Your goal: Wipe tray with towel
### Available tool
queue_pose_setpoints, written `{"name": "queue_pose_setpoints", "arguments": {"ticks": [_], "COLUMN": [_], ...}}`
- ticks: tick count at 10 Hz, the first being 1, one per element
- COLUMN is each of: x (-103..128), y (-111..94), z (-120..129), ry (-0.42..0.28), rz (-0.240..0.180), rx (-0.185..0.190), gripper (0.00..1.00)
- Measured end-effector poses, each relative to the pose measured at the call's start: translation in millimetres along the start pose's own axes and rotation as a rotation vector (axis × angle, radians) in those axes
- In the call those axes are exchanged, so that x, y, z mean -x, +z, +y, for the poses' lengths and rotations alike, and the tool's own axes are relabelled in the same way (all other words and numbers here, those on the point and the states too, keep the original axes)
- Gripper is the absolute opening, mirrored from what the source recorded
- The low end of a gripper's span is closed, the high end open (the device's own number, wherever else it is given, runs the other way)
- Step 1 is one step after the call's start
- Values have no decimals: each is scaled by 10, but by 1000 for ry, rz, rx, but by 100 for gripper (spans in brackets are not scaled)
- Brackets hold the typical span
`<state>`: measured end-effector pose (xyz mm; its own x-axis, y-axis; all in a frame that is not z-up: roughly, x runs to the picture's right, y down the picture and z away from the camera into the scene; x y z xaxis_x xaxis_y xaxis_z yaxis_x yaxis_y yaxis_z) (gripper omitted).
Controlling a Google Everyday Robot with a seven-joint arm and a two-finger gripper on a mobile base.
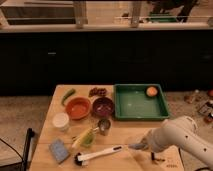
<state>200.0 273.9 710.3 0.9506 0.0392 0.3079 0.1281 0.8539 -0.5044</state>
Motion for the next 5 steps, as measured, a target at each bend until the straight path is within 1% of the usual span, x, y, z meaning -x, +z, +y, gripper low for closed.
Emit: {"name": "queue_pose_setpoints", "arguments": {"ticks": [5], "x": [-21], "y": [-187], "z": [-140], "ry": [-9], "rz": [24], "rx": [-18], "gripper": [0]}}
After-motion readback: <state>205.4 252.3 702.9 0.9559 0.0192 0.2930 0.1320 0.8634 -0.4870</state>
